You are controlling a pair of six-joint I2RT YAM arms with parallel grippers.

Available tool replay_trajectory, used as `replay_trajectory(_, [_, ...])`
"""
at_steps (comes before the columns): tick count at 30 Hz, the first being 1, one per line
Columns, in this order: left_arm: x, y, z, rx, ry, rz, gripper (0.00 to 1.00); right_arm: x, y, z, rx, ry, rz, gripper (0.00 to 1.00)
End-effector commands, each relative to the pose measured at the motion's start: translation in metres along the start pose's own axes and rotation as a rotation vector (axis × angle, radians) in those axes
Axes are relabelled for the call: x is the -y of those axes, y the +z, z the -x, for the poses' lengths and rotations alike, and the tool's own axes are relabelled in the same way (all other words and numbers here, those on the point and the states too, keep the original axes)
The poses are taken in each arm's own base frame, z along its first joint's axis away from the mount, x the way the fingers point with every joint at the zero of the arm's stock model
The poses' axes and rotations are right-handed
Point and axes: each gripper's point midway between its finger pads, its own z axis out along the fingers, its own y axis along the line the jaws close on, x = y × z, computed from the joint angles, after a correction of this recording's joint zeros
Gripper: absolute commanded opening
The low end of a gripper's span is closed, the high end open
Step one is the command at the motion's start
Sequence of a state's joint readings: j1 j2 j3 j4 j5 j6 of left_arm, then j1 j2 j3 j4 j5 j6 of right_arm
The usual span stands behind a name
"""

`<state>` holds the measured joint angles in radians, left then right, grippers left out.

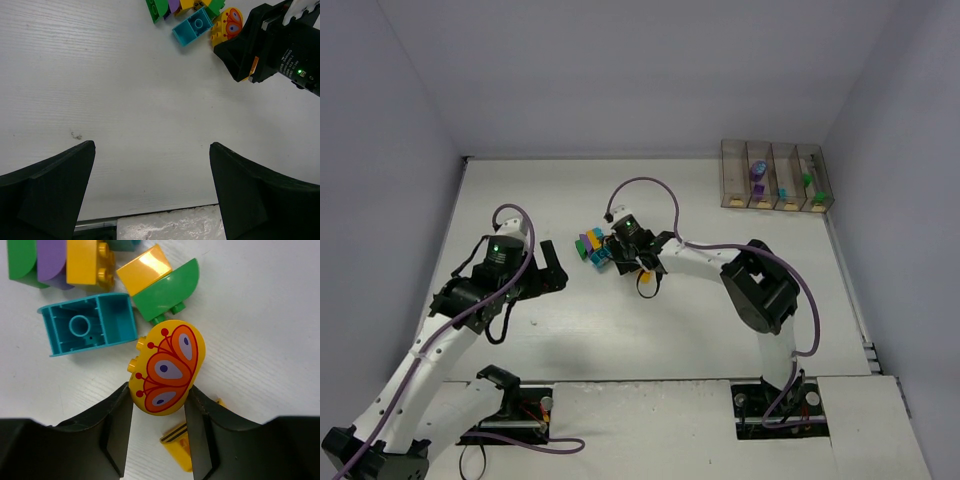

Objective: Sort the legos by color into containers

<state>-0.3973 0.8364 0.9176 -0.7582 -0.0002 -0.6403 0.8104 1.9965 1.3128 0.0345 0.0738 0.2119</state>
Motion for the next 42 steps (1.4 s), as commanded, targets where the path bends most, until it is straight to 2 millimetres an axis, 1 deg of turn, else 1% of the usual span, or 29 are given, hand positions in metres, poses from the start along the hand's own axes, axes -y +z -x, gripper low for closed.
replay_trajectory(1, [0.007, 0.001, 0.013, 0.043, -0.021, -0.022, 0.9, 0.024, -0.027, 0.057, 0.16, 0.035, -0.054, 0.0])
replay_trajectory(3, [0.006, 0.002, 0.012, 0.042, -0.021, -0.02, 0.9, 0.041, -0.039, 0.068, 0.19, 0.034, -0.079, 0.0])
replay_trajectory(4, [0.006, 0.003, 0.011, 0.038, -0.02, -0.018, 0.9, 0.052, -0.051, 0.081, 0.225, 0.045, -0.093, 0.0])
replay_trajectory(5, [0.007, 0.004, 0.011, 0.039, -0.021, -0.019, 0.9, 0.078, -0.056, 0.088, 0.24, 0.073, -0.122, 0.0])
replay_trajectory(7, [0.007, 0.007, 0.011, 0.032, -0.021, -0.018, 0.9, 0.109, -0.071, 0.105, 0.28, 0.083, -0.154, 0.0])
replay_trajectory(8, [0.008, 0.008, 0.012, 0.036, -0.023, -0.021, 0.9, 0.143, -0.076, 0.108, 0.285, 0.112, -0.196, 0.0])
replay_trajectory(10, [0.009, 0.01, 0.013, 0.036, -0.026, -0.021, 0.9, 0.176, -0.086, 0.12, 0.308, 0.114, -0.232, 0.0])
replay_trajectory(11, [0.01, 0.011, 0.014, 0.04, -0.025, -0.024, 0.9, 0.207, -0.092, 0.122, 0.315, 0.142, -0.275, 0.01])
replay_trajectory(13, [0.011, 0.012, 0.015, 0.04, -0.025, -0.024, 0.9, 0.242, -0.098, 0.128, 0.328, 0.162, -0.325, 0.01])
replay_trajectory(14, [0.012, 0.012, 0.016, 0.043, -0.029, -0.026, 0.9, 0.272, -0.103, 0.126, 0.327, 0.174, -0.363, 0.01])
replay_trajectory(16, [0.012, 0.013, 0.016, 0.044, -0.029, -0.026, 0.9, 0.296, -0.098, 0.124, 0.319, 0.191, -0.371, 0.02])
replay_trajectory(17, [0.012, 0.014, 0.017, 0.047, -0.03, -0.027, 0.9, 0.309, -0.102, 0.132, 0.338, 0.2, -0.382, 0.02])
replay_trajectory(18, [0.012, 0.015, 0.017, 0.046, -0.029, -0.026, 0.9, 0.327, -0.103, 0.13, 0.337, 0.219, -0.403, 0.02])
replay_trajectory(19, [0.012, 0.015, 0.017, 0.046, -0.029, -0.026, 0.9, 0.34, -0.097, 0.131, 0.333, 0.222, -0.418, 0.03])
replay_trajectory(21, [0.012, 0.017, 0.017, 0.039, -0.028, -0.021, 0.9, 0.352, -0.091, 0.131, 0.33, 0.228, -0.407, 0.04])
replay_trajectory(22, [0.013, 0.017, 0.018, 0.041, -0.029, -0.024, 0.9, 0.364, -0.082, 0.123, 0.309, 0.243, -0.412, 0.05])
replay_trajectory(23, [0.013, 0.017, 0.019, 0.04, -0.031, -0.023, 0.9, 0.369, -0.085, 0.131, 0.328, 0.24, -0.409, 0.06])
replay_trajectory(24, [0.014, 0.018, 0.019, 0.037, -0.031, -0.022, 0.9, 0.379, -0.073, 0.126, 0.313, 0.25, -0.396, 0.08])
replay_trajectory(25, [0.015, 0.018, 0.02, 0.041, -0.032, -0.024, 0.9, 0.379, -0.073, 0.126, 0.313, 0.25, -0.396, 0.08])
replay_trajectory(26, [0.015, 0.018, 0.021, 0.041, -0.033, -0.024, 0.9, 0.383, -0.074, 0.134, 0.331, 0.25, -0.393, 0.08])
replay_trajectory(27, [0.015, 0.019, 0.02, 0.04, -0.031, -0.024, 0.9, 0.389, -0.064, 0.126, 0.307, 0.264, -0.387, 0.09])
replay_trajectory(29, [0.016, 0.021, 0.021, 0.036, -0.031, -0.021, 0.9, 0.396, -0.057, 0.127, 0.305, 0.276, -0.387, 0.12])
replay_trajectory(30, [0.016, 0.021, 0.022, 0.035, -0.029, -0.02, 0.9, 0.398, -0.055, 0.125, 0.304, 0.281, -0.38, 0.18])
replay_trajectory(32, [0.017, 0.022, 0.023, 0.032, -0.031, -0.019, 0.9, 0.399, -0.05, 0.126, 0.301, 0.274, -0.371, 0.25])
replay_trajectory(33, [0.017, 0.023, 0.023, 0.032, -0.031, -0.019, 0.9, 0.399, -0.051, 0.13, 0.31, 0.271, -0.368, 0.32])
replay_trajectory(34, [0.018, 0.023, 0.024, 0.033, -0.032, -0.019, 0.9, 0.399, -0.05, 0.131, 0.312, 0.269, -0.361, 0.35])
replay_trajectory(35, [0.018, 0.023, 0.024, 0.034, -0.034, -0.02, 0.9, 0.399, -0.052, 0.134, 0.318, 0.266, -0.359, 0.44])
replay_trajectory(40, [0.017, 0.024, 0.023, 0.035, -0.038, -0.019, 0.9, 0.396, -0.064, 0.142, 0.336, 0.26, -0.358, 0.61])
replay_trajectory(42, [0.017, 0.025, 0.023, 0.035, -0.034, -0.02, 0.9, 0.393, -0.074, 0.145, 0.346, 0.253, -0.358, 0.68])
